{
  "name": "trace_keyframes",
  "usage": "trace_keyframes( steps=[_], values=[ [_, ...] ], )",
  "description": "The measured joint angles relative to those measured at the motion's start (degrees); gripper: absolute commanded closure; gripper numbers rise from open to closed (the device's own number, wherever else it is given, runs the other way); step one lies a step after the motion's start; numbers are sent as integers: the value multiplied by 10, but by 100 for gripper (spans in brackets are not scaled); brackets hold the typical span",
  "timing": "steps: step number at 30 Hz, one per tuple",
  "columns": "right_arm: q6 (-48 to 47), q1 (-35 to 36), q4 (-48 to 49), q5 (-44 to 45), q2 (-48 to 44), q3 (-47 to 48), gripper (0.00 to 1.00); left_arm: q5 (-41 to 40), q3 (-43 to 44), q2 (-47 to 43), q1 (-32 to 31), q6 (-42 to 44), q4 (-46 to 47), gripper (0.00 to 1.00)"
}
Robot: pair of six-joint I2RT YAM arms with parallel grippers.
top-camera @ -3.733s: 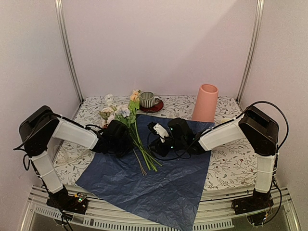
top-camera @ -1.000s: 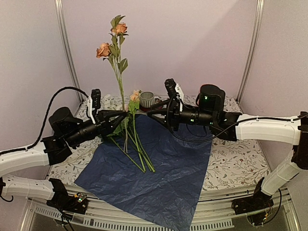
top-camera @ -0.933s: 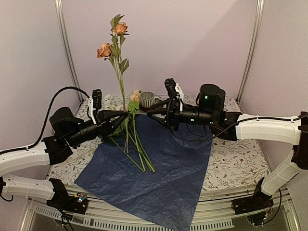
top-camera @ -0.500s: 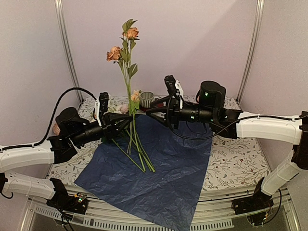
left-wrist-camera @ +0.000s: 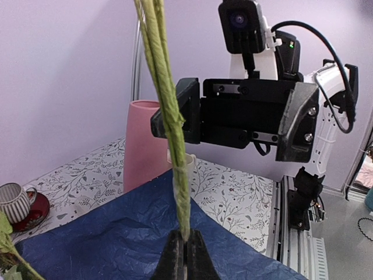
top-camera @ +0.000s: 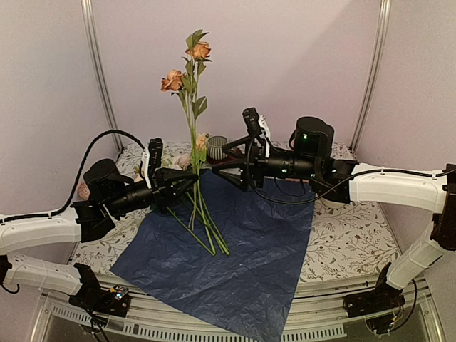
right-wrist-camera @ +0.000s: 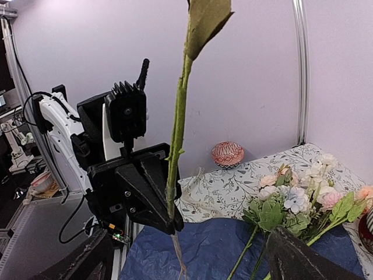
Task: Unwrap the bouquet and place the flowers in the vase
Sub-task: Pass from the left arm to the right
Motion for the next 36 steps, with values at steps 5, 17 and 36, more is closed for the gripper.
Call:
trace_keyframes(
  steps=[5,17,36],
  values=[
    [5,0,1,-3,1,0,10,2,0,0,0,1,0,100],
    [19,-1,8,-18,2,0,25,12,0,9,0,4,5,100],
    [51,-5,26,-54,36,26,64,52,12,45,-3,5,12,100]
  ],
)
